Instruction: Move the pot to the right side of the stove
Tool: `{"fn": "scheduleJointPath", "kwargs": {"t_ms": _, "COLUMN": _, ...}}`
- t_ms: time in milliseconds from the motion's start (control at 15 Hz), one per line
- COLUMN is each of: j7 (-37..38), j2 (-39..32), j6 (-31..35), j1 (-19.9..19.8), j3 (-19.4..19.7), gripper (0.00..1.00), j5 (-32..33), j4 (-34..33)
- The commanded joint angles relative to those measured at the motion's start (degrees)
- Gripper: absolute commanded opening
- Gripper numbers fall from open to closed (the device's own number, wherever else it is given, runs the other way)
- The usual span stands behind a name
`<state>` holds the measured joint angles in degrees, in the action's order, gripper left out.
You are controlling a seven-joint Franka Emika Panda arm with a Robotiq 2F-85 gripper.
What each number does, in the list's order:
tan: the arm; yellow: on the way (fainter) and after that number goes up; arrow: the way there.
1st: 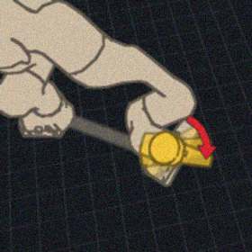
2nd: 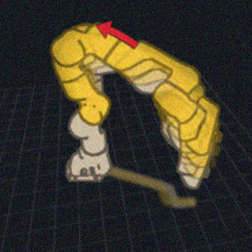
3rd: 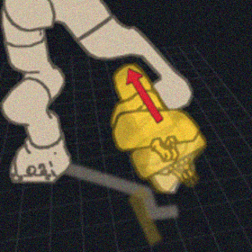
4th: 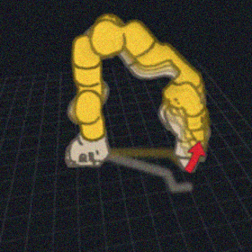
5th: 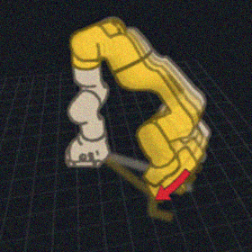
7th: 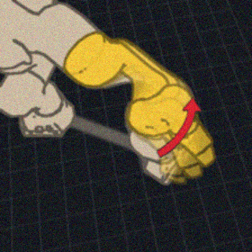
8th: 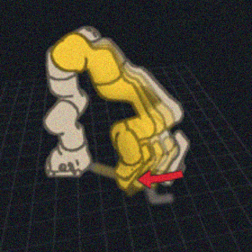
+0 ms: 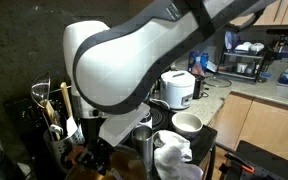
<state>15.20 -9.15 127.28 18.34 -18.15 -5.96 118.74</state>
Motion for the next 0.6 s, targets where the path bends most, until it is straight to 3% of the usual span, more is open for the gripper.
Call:
{"fn": "scheduleJointPath", "kwargs": {"t_ms": 0, "j7": 1.91, "j2": 4.39, "j6": -5.85, "j1": 0.5, "j3": 0.27, "gripper": 0.06, "j5": -0.52, "j4": -2.79}}
{"fn": "scheduleJointPath", "kwargs": {"t_ms": 533, "j7": 4.09, "j2": 7.09, "j6": -16.06, "j1": 0.24, "j3": 0.32, "gripper": 0.06, "j5": -0.36, "j4": -10.59}}
